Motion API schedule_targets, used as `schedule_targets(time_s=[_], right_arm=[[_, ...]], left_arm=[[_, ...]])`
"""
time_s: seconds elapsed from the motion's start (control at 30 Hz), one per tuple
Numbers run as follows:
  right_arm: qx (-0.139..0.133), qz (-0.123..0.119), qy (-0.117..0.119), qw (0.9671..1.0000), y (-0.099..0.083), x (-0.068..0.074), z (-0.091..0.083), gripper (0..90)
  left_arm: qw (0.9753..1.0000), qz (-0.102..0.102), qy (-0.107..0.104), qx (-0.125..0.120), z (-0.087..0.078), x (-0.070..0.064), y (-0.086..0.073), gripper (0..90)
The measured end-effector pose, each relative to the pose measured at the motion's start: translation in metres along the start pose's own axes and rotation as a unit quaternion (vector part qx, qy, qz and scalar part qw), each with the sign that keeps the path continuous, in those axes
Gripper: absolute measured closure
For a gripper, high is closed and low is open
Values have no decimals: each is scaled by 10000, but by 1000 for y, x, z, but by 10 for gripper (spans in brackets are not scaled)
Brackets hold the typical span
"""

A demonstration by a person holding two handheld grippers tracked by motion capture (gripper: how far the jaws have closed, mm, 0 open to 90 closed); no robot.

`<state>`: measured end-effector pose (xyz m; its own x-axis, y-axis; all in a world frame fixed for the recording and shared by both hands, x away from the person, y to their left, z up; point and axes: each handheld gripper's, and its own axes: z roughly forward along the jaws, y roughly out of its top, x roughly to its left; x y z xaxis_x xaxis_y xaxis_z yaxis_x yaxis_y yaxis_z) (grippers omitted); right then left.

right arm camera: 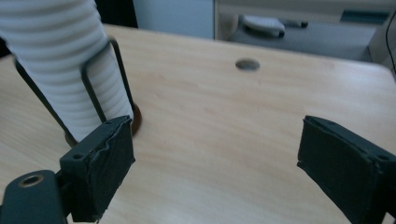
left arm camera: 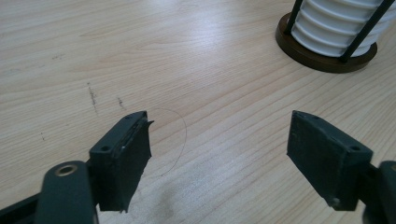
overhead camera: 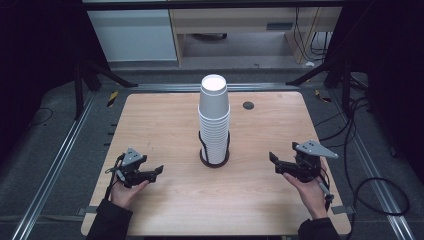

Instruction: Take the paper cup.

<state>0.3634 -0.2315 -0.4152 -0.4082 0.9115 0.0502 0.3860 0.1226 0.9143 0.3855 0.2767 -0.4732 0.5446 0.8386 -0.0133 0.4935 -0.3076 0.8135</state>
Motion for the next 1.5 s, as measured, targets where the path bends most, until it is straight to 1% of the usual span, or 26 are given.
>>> schedule_targets(time_s=[0.03,0.17,0.23,0.4,0.43,0.47,0.67,0.7,0.73,0.8,0.83,0.9,1.03,1.17,1.27,1.43,1.5], right_arm=[[-134,-7,33,9999,7,2,-2,105],[-461,-118,183,9987,34,11,-7,96],[-633,-203,223,9975,48,15,-9,95],[-947,-339,391,9942,80,27,-14,86],[-947,-339,391,9942,80,27,-14,86],[-1032,-347,506,9928,91,33,-15,84],[-1180,-531,712,9890,117,53,-12,78],[-1180,-531,712,9890,117,53,-12,78],[-1242,-597,807,9872,126,62,-10,76],[-1276,-601,866,9862,131,68,-7,75],[-1305,-623,920,9852,135,73,-5,74],[-1328,-653,978,9841,140,80,-1,73],[-1304,-728,1079,9829,149,91,7,69],[-1287,-735,1170,9820,158,100,17,66],[-1222,-704,1214,9825,162,104,27,65],[-1111,-704,1295,9828,164,110,42,63],[-1047,-736,1287,9834,165,111,48,62]], left_arm=[[10000,12,5,47,0,0,0,205],[9999,35,-7,132,1,-1,0,185],[9999,58,-10,135,2,-2,0,184],[9999,19,-87,124,2,-2,0,183],[9999,19,-87,124,2,-2,0,183],[9999,10,-96,118,2,-2,0,183],[9999,25,-114,78,1,-4,1,188],[9999,25,-114,78,1,-4,1,188],[9999,40,-118,69,0,-4,2,190],[9999,50,-112,71,0,-5,2,190],[9999,52,-117,73,0,-5,2,190],[9999,17,-130,57,0,-5,2,190],[9999,15,-143,79,0,-5,2,189],[9998,43,-170,111,0,-6,3,189],[9998,81,-166,124,1,-7,3,187],[9996,110,-181,183,2,-7,2,181],[9996,103,-187,163,2,-8,2,180]])
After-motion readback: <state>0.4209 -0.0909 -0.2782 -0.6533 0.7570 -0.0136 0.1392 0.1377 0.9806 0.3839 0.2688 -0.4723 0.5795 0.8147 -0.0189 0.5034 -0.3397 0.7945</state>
